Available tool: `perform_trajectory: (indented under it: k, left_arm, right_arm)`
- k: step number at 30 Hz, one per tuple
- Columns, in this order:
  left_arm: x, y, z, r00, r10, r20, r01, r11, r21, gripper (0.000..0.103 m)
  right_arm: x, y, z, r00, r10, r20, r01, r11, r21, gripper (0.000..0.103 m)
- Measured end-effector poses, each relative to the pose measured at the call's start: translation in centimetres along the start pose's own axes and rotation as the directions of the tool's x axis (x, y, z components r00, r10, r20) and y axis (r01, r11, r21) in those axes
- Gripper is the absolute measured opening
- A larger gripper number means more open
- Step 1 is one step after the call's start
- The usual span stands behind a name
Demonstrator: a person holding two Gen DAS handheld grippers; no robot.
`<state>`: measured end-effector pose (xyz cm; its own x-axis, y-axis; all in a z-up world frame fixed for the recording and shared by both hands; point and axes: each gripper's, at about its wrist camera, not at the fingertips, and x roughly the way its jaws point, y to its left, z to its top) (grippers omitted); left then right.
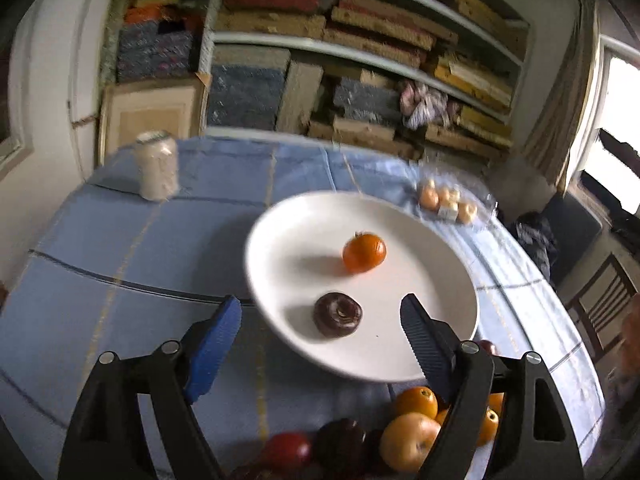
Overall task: Organize fruits
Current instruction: 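Place the plum on the white plate while the right tool places the tangerine there, then grasp a red tomato with the left tool while the right tool grasps another tangerine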
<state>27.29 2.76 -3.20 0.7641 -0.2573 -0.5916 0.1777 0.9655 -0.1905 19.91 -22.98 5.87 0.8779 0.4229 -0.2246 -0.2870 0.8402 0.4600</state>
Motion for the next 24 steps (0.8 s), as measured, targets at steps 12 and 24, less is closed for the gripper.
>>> perform_trajectory:
  k: [12, 24]
  left_arm:
    - [-9.9, -0.8, -9.7, 0.999, -0.041, 0.009, 0.040, 0.997, 0.071, 0.090]
    - [-9.8, -3.2, -14.8, 0.993, 0.028, -0.113, -0.002, 0.975, 0.224, 0.090]
  right_arm:
    - [-15.8, 2.3, -6.6, 0.995, 0.022, 0.094, -0.017, 0.998, -0.056, 0.083]
    - [-21.1, -6.3, -18.5, 0.952, -0.274, -0.136, 0.287, 0.954, 0.086, 0.083]
